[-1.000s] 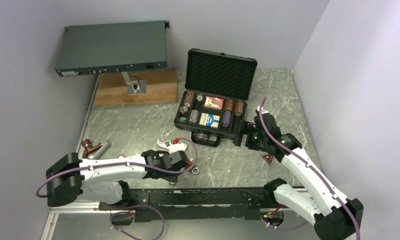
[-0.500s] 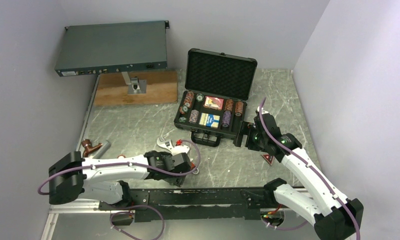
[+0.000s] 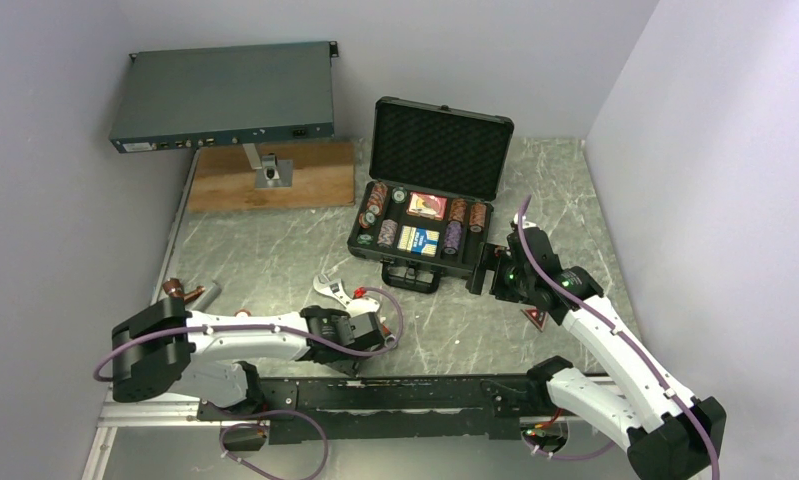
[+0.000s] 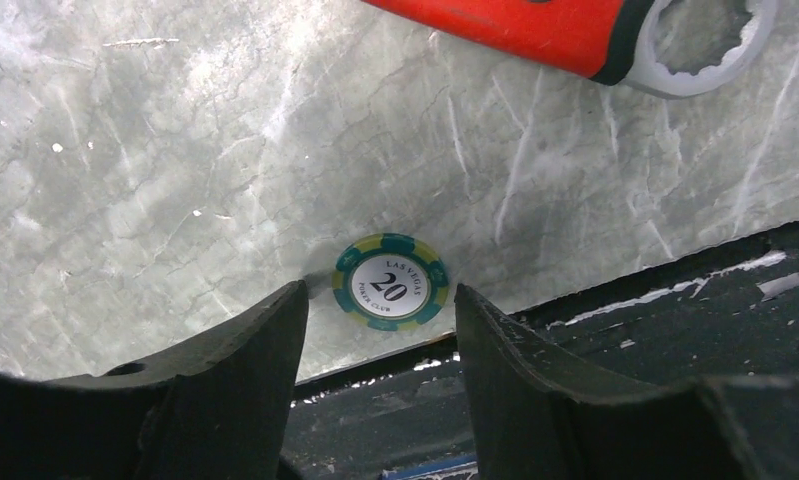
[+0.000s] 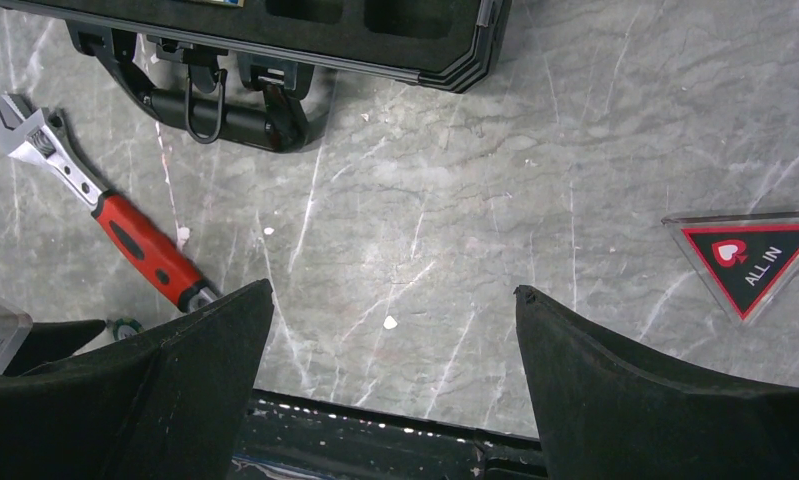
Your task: Pack up texas hold em set
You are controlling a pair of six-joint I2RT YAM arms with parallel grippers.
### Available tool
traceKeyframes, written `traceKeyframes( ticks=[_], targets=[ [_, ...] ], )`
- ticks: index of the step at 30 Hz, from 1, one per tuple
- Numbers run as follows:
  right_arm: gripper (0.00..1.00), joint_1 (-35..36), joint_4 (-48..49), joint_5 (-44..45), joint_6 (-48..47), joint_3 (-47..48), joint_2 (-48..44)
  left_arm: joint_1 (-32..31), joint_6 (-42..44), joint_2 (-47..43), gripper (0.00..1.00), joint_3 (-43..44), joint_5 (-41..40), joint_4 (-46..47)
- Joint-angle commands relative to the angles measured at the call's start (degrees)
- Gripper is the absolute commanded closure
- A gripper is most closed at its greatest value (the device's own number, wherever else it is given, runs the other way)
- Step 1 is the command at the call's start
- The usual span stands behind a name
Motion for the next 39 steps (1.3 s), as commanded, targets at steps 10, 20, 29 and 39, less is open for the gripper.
traceKeyframes(
  ticks=[10,20,29,39],
  targets=[
    [0.07,-0.1,-0.1,0.1,0.2,0.2,-0.4,-0.2,-1.5,1.4,0.44,-3.6,2.7,5.3],
    [0.07,-0.1,-0.2,0.0,0.4,0.0,-0.3,-0.2,-2.4,1.5,0.65,-5.8,3.4,6.5],
    [0.07,-0.1,-0.3,0.1,0.7,-0.2,-0.5,-0.2,-1.2,-2.8,0.69,-1.0,0.4,0.6],
    [0.08,-0.1,0.3,-0.3,1.2,-0.5,-0.2,-0.2,0.8,-4.3,0.69,4.4,-2.5,-4.4]
  ],
)
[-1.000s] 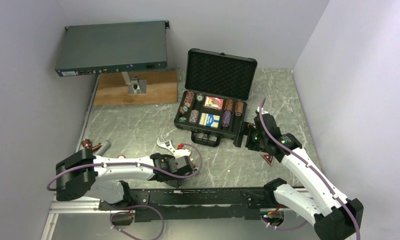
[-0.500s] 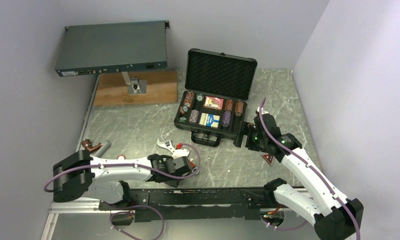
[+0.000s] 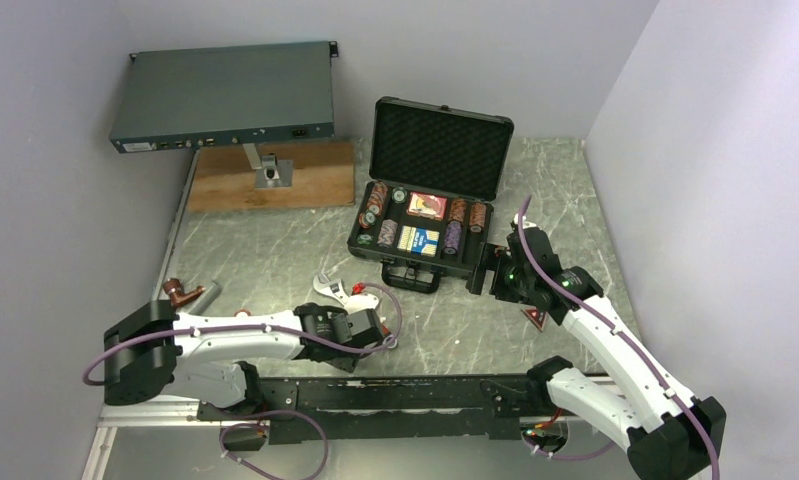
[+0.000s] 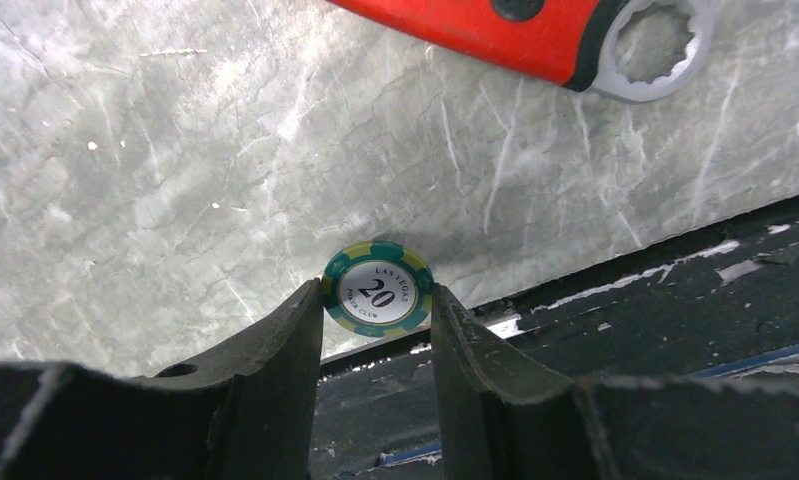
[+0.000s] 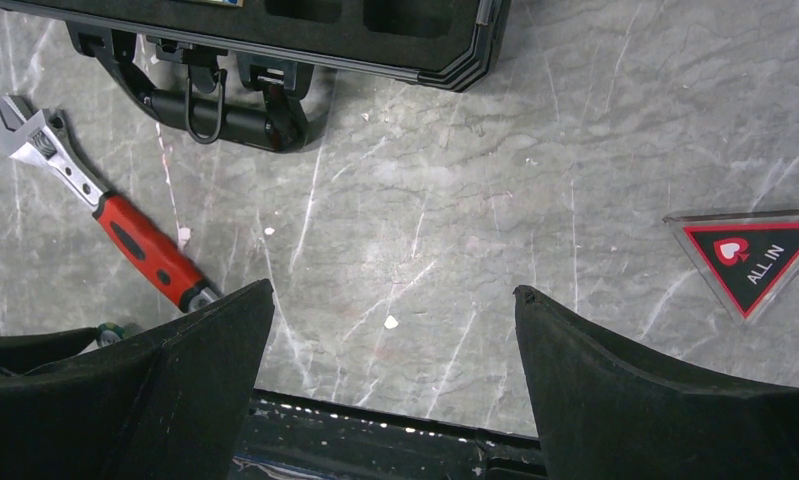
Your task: Pack up texas hold em set
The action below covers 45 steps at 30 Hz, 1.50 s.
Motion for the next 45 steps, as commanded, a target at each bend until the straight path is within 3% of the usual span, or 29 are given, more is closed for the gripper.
traceKeyframes(
  ticks=[1,11,19,34,45],
  targets=[
    [0.08,-0.1,0.3,-0.2,0.9,-0.5,-0.2,-0.2,1.2,-2.0,0.69,3.5,-2.1,-3.0],
    [0.07,-0.1,0.7,-0.2,1.3,-0.6,-0.2,1.2,4.7,-2.4,0.69,9.0,-4.2,-5.8],
    [0.07,-0.2,0.6,0.3,1.7,-0.6,-0.9,6.8,11.3,-1.5,0.69,12.5,-2.6,-3.6],
    [0.07,-0.1,-0.6,1.1,1.7,1.0,-0.9,20.3,23.2,9.7,0.71,24.8,3.8,1.0],
    [0.07,-0.1,-1.8,2.5,-0.8,2.4,0.0,27.8,27.4,19.2,0.73,35.0,5.1,1.6]
  ],
)
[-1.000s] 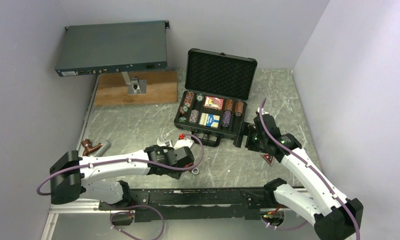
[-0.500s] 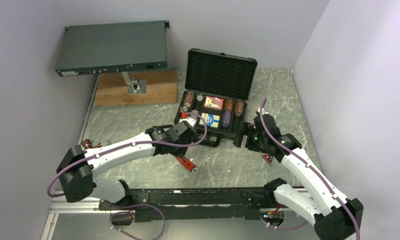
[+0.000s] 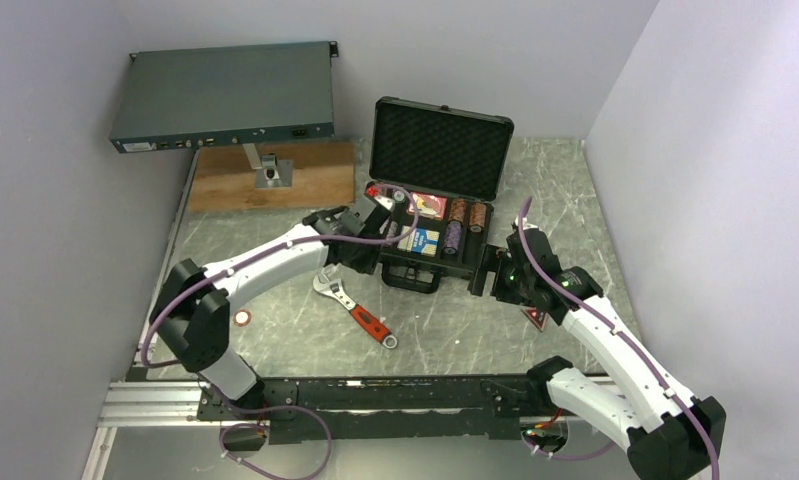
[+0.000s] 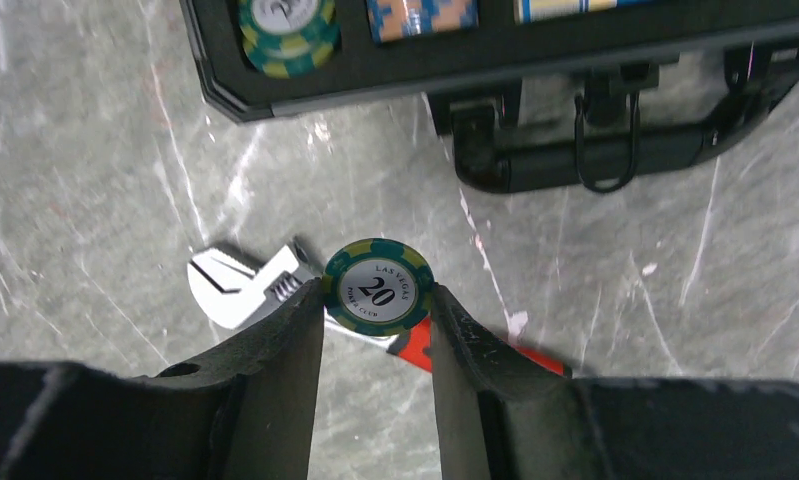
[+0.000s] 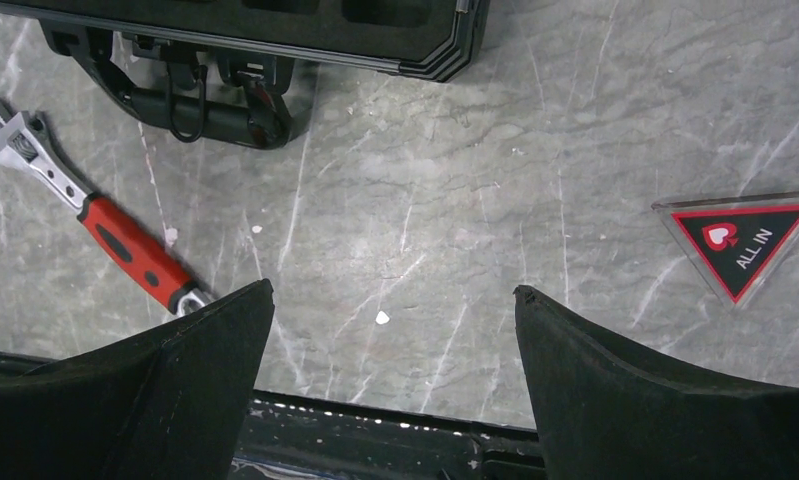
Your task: Pack up texas hold em set
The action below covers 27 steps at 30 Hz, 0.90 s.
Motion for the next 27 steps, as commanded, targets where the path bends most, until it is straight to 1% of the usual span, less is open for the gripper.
traceKeyframes(
  ticks=[1,10,13,14,16,20,25,27],
  targets=[
    [0.07,-0.1,-0.6,1.6,-1.6,2.7,0.2,2.1,3.0,3.1,0.73,5.3,0.7,1.1],
    [0.07,-0.1,-0.8,1.8,-2.1,2.9,0.9,6.5,3.9,10.6,0.76,13.3,0.5,-0.3],
    [0.07,-0.1,-0.8,1.8,-2.1,2.8,0.9,7.3,4.2,12.2,0.75,15.3,0.8,-1.2],
    [0.07,-0.1,-0.8,1.7,-2.1,2.9,0.9,7.3,4.3,12.2,0.74,15.5,0.8,-1.4],
    [0.07,-0.1,-0.8,1.9,-2.1,2.9,1.0,7.3,5.1,10.8,0.65,14.3,1.2,-0.8],
    [0.07,-0.2,-0.7,1.8,-2.6,3.3,1.2,7.4,6.2,5.8,0.49,8.2,2.1,1.8],
    [0.05,-0.1,1.9,-1.7,-4.6,2.9,0.9,5.7,7.1,-1.9,0.41,-0.8,3.0,5.6],
    [0.05,-0.1,2.9,-2.5,-5.0,2.8,1.4,3.8,7.5,-5.1,0.39,-4.8,3.7,6.7]
  ],
)
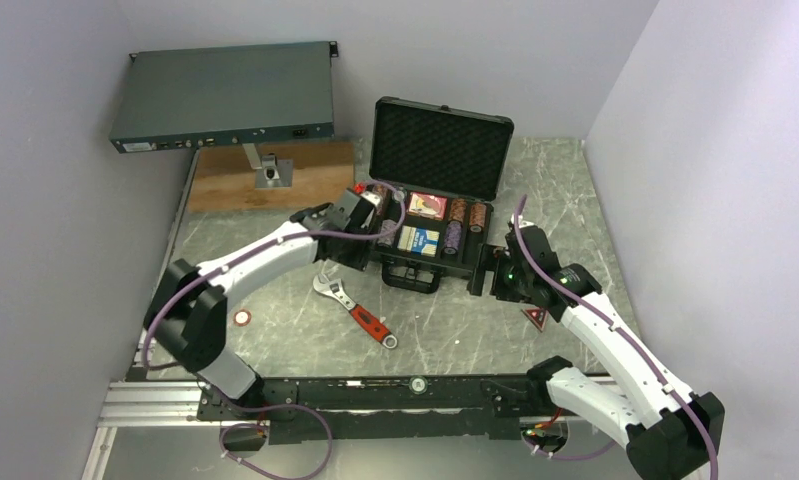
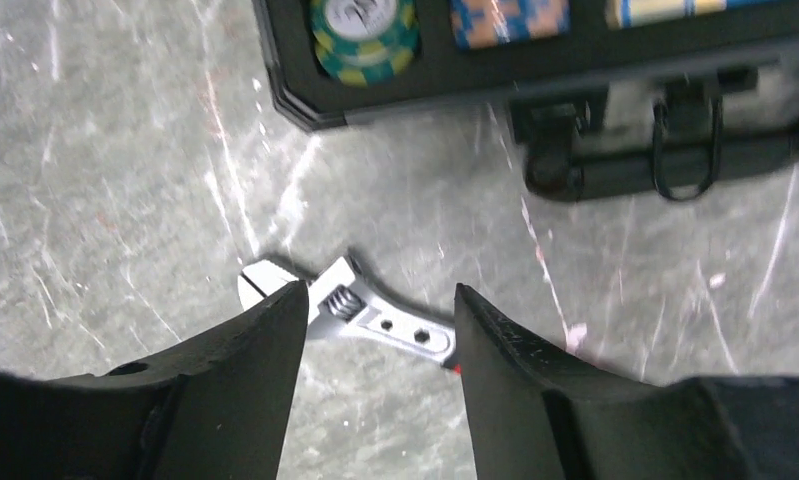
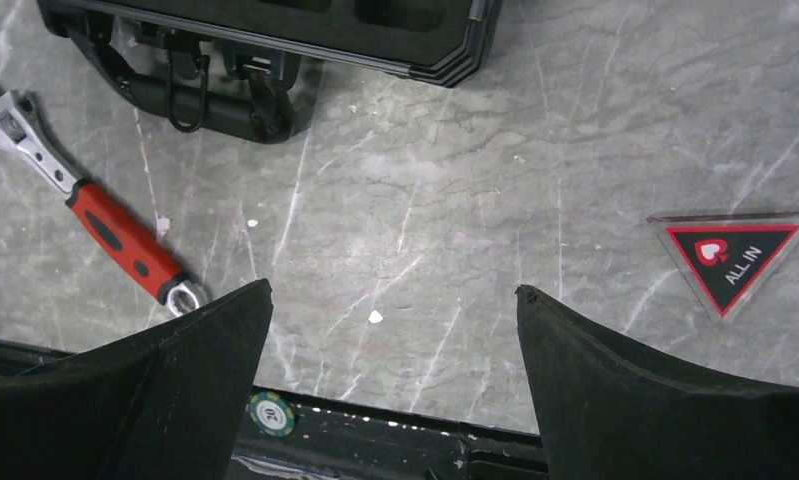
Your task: Pack up texas hold em set
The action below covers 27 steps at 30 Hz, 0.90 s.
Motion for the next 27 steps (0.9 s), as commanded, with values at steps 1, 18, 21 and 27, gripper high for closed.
traceKeyframes(
  ticks=[1,18,21,27],
  targets=[
    [0.05,-0.1,3.5,-3.2,-1.9,1.8,0.5,-4.2,2.3,-8.8,0.38,-6.3,1.9,4.6],
    [0.0,-0.1,-8.0,12.5,4.1,22.5,10.1,-27.5,10.2,-18.1,0.2,-18.1,15.6,13.2],
    [0.0,-0.1,-10.9,16.3,5.8,23.5,10.7,-30.8,13.1,-14.0,0.21,-15.0,15.5,10.5],
    [0.0,-0.2,-11.7,15.7,10.4,17.1,6.4,-35.8,16.2,-7.7,0.24,-12.1,15.5,10.4]
  ],
)
